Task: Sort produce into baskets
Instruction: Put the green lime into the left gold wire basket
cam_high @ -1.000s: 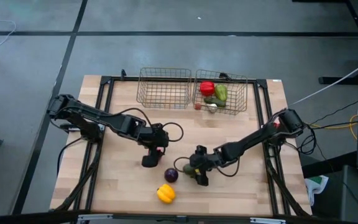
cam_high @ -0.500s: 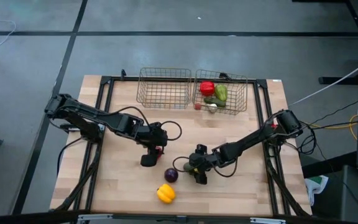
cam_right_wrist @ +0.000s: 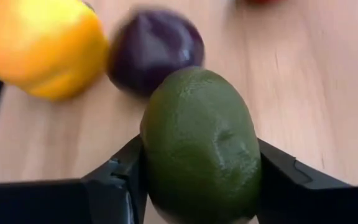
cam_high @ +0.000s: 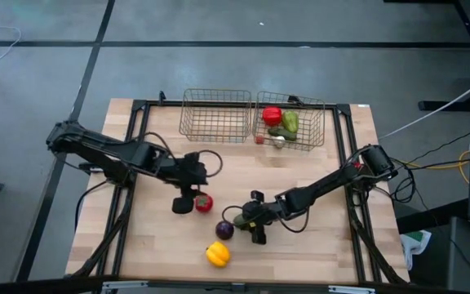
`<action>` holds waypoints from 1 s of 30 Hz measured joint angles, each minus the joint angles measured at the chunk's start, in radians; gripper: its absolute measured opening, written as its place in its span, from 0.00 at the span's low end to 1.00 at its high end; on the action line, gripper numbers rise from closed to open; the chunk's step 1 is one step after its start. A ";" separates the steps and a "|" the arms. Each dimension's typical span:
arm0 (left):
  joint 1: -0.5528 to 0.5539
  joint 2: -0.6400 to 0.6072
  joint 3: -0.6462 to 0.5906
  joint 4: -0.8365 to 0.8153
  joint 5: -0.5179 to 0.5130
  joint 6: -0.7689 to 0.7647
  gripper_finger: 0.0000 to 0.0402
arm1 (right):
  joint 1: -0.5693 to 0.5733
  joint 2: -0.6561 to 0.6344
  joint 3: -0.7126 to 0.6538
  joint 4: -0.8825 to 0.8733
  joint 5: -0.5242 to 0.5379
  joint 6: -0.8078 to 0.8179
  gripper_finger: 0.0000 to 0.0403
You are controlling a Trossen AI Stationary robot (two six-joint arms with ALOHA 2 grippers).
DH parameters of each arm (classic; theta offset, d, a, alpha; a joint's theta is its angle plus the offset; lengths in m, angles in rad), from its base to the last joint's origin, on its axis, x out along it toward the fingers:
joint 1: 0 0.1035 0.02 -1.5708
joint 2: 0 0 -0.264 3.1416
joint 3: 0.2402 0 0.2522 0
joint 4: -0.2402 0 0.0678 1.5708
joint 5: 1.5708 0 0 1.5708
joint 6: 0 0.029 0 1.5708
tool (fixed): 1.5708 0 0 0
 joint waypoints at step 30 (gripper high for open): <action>-0.006 -0.344 0.000 -0.069 -0.124 0.020 0.40 | -0.549 0.006 0.470 -0.234 0.169 -0.606 0.57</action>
